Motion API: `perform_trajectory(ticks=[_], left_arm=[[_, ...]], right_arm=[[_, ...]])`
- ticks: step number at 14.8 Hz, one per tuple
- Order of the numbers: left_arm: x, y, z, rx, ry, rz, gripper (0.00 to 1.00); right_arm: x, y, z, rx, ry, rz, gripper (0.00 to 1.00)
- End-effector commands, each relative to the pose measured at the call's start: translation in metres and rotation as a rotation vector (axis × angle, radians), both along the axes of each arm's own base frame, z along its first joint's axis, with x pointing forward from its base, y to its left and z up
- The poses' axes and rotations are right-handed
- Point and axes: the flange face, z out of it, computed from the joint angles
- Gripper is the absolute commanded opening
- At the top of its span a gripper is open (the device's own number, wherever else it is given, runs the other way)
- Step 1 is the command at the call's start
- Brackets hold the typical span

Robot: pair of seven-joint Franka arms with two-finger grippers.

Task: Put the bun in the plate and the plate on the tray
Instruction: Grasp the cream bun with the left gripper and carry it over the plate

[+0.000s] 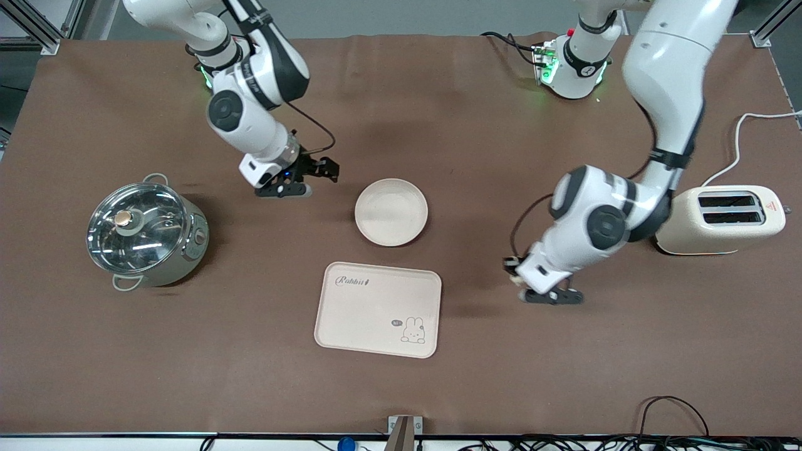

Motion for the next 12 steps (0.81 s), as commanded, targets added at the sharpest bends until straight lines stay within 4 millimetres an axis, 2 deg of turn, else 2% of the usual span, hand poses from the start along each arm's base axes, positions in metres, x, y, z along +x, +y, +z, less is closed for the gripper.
perform_trajectory(ticks=[1, 4, 5, 7, 8, 9, 10, 11, 12], left_arm=[[-0.037, -0.077, -0.006, 0.020, 0.036, 0.148, 0.01], [-0.083, -0.176, -0.032, -0.001, 0.065, 0.261, 0.02], [-0.094, -0.195, -0.043, -0.015, 0.062, 0.288, 0.03], [-0.109, -0.214, -0.062, -0.040, 0.065, 0.345, 0.08], [-0.117, -0.223, -0.069, -0.037, 0.074, 0.362, 0.16], [-0.121, -0.227, -0.071, -0.034, 0.081, 0.379, 0.33], [-0.121, -0.226, -0.072, -0.031, 0.079, 0.381, 0.63], [-0.120, -0.225, -0.070, -0.030, 0.070, 0.372, 1.00], [-0.120, -0.226, -0.066, -0.031, 0.061, 0.365, 1.00]], right_arm=[[-0.024, 0.016, -0.022, 0.004, 0.011, -0.075, 1.00], [-0.027, 0.026, -0.049, 0.027, -0.004, -0.152, 0.96], [-0.029, 0.031, -0.058, 0.034, -0.019, -0.174, 0.95], [-0.031, 0.040, -0.077, 0.024, -0.035, -0.180, 0.94], [-0.028, 0.046, -0.083, 0.025, -0.036, -0.191, 0.93], [-0.022, 0.052, -0.089, 0.032, -0.027, -0.217, 0.92], [-0.018, 0.056, -0.094, 0.037, -0.020, -0.233, 0.92], [-0.017, 0.061, -0.098, 0.041, -0.018, -0.239, 0.92], [-0.020, 0.066, -0.100, 0.042, -0.023, -0.236, 0.91]])
